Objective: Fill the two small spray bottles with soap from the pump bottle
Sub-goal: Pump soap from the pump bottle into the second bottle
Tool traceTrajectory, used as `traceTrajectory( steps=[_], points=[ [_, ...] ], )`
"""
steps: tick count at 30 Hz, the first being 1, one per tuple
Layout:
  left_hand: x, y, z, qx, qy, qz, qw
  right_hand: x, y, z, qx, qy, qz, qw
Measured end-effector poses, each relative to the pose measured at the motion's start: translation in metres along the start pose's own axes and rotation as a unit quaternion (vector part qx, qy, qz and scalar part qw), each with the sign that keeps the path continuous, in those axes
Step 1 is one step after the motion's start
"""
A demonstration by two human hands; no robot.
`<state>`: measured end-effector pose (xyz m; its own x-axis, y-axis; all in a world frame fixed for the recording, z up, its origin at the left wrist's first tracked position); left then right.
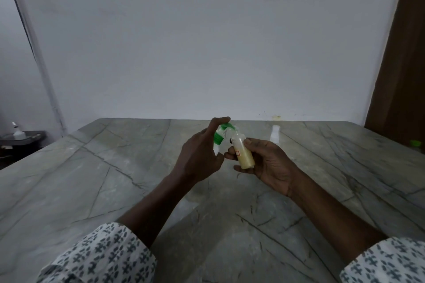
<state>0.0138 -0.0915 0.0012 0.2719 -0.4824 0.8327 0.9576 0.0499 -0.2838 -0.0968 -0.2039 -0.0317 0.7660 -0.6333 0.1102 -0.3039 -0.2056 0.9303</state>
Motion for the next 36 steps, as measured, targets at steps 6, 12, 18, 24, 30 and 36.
traceTrajectory(
  steps=[6, 12, 18, 24, 30, 36],
  points=[
    [0.0018, -0.0016, 0.0024, 0.001, 0.003, 0.007, 1.000, 0.0024, 0.0007, 0.0047, -0.015, -0.018, 0.006, 1.000],
    [0.0026, -0.0022, 0.0027, 0.006, 0.000, 0.016, 1.000, 0.0023, -0.0033, 0.0041, -0.049, -0.020, 0.002, 0.999],
    [0.0021, -0.0008, 0.0009, 0.010, 0.020, 0.009, 1.000, 0.0019, -0.0009, 0.0060, -0.046, -0.022, 0.007, 0.999],
    [0.0007, -0.0027, 0.0009, 0.016, 0.026, -0.003, 1.000, 0.0020, 0.0006, 0.0050, -0.042, -0.018, 0.008, 0.999],
    [0.0026, -0.0051, 0.0002, 0.021, 0.027, -0.003, 0.999, 0.0016, 0.0015, 0.0058, -0.052, -0.018, 0.013, 0.998],
    [0.0025, -0.0046, 0.0001, 0.017, 0.021, 0.002, 1.000, 0.0002, -0.0011, 0.0040, -0.069, -0.010, 0.010, 0.997]
  ],
)
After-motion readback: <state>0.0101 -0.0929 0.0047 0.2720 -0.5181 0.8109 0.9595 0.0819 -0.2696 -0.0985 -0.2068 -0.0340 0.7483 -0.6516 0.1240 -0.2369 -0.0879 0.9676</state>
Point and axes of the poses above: each hand's wrist, its own x-axis towards the middle knuckle, its own z-axis out of the back of the hand, y = z × x, the point moved 5 cm from there along x, towards the middle knuckle, and after that the axes turned 12 degrees about -y, right-handed, at the moved point
